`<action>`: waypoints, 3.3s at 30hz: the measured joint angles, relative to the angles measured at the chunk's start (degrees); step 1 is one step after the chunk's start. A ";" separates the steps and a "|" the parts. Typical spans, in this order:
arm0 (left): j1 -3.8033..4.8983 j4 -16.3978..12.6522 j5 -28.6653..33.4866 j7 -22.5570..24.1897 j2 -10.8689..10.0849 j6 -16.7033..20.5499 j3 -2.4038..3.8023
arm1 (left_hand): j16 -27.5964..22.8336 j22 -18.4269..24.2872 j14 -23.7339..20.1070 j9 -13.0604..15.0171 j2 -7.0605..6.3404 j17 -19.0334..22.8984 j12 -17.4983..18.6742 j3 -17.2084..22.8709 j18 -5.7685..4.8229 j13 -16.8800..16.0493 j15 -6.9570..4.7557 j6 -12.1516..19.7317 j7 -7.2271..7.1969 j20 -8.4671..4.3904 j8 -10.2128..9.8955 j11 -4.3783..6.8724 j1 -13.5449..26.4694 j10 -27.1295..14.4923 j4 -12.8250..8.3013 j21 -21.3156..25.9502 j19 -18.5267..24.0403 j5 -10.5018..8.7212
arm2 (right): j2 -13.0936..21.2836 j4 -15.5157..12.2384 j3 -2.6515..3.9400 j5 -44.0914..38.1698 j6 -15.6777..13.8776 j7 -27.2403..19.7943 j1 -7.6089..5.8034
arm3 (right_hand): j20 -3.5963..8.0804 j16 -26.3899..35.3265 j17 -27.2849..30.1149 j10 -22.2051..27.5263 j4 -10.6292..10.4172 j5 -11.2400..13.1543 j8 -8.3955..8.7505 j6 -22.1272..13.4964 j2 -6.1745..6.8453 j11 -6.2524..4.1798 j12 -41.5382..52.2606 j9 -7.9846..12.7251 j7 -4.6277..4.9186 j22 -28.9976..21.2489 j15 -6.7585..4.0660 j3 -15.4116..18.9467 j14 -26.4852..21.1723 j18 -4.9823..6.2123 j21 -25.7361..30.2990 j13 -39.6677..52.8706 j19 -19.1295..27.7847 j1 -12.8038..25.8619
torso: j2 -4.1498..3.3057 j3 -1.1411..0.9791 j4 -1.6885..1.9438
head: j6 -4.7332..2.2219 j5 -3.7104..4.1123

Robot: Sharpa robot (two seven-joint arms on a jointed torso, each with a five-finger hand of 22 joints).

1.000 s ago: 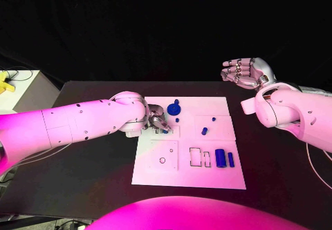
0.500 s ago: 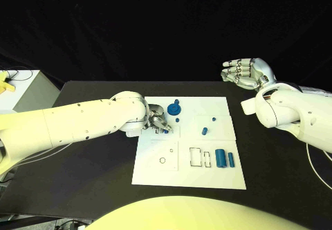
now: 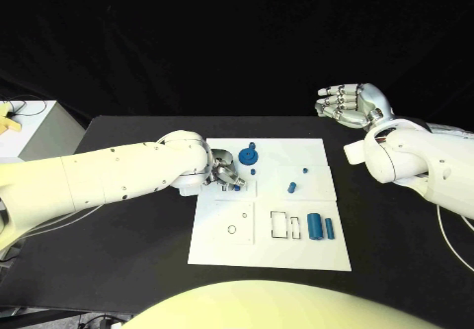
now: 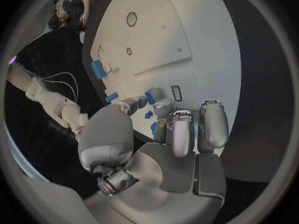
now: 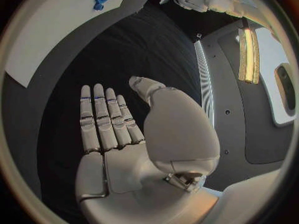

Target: Assemble the parts on the task board

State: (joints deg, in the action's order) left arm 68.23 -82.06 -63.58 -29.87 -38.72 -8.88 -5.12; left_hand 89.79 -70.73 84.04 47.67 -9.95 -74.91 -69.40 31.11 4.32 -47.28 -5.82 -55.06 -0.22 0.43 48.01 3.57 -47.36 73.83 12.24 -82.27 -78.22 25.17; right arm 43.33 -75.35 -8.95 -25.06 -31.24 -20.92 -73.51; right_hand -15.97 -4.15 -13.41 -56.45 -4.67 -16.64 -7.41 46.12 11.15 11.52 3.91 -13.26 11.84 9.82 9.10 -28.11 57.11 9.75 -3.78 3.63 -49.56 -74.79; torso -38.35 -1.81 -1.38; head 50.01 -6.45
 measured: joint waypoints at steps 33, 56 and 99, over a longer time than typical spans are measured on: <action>4.22 -4.48 2.45 -0.31 -4.60 0.92 5.41 | -1.50 5.73 -0.12 -4.37 -0.29 0.00 5.00 -7.55 0.02 9.58 2.59 8.00 4.81 2.40 -9.77 -3.79 -9.33 -8.11 4.22 2.93 3.76 0.32 | -0.17 0.68 0.00 0.05 0.00 -0.06 0.54 | -0.01 0.21 0.31 0.00 0.02 0.00 0.22 0.00 -0.23 0.00 0.00 0.17 0.00 -0.52 0.21 0.29 -0.21 0.01 0.00 0.00 0.77 0.23 | 0.02 0.03 0.00 | 0.00 0.24; 4.90 13.49 3.73 0.08 1.77 0.10 4.49 | -2.03 6.37 0.00 -10.89 -0.09 0.00 6.84 -10.02 0.01 14.54 4.51 9.68 7.37 4.41 -17.30 -6.23 -12.88 -11.16 4.36 3.38 4.40 0.32 | 0.26 0.06 0.00 0.07 0.03 -0.06 0.56 | -0.21 0.21 0.45 0.00 0.02 0.00 0.22 0.00 -0.23 0.00 0.00 0.24 0.00 -0.76 0.21 0.29 -0.21 0.01 0.00 0.00 0.98 0.23 | -0.20 0.10 -0.02 | -1.18 -0.45; 4.84 16.64 4.33 0.25 4.01 -5.55 2.59 | -2.02 6.06 -0.21 -13.54 0.51 0.00 6.89 -11.91 0.01 14.61 4.71 6.41 6.55 4.40 -18.32 -6.02 -13.48 -10.95 4.34 3.38 4.41 -0.91 | 0.39 -0.14 0.01 0.08 0.05 -0.05 0.55 | -0.21 0.21 0.48 0.00 0.02 0.00 0.22 0.00 -0.23 0.00 0.00 0.24 0.00 -0.83 0.21 0.29 -0.21 0.01 0.00 0.00 0.97 0.22 | -0.44 0.23 -0.15 | -0.51 -0.48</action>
State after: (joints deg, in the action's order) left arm 73.07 -65.42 -59.25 -29.63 -34.71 -14.43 -2.53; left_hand 87.77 -64.68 83.83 34.13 -9.44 -74.91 -62.51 19.21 4.33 -32.67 -1.11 -48.65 6.33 4.83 29.69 -2.45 -60.84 62.87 16.59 -78.89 -73.81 24.26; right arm 43.72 -75.49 -8.94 -24.98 -31.19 -20.96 -72.97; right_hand -16.17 -3.94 -12.93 -56.45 -4.66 -16.64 -7.19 46.12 10.93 11.52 3.91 -13.03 11.84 8.99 9.31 -27.83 56.90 9.76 -3.78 3.63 -48.59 -74.56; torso -38.79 -1.58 -1.53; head 49.50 -6.93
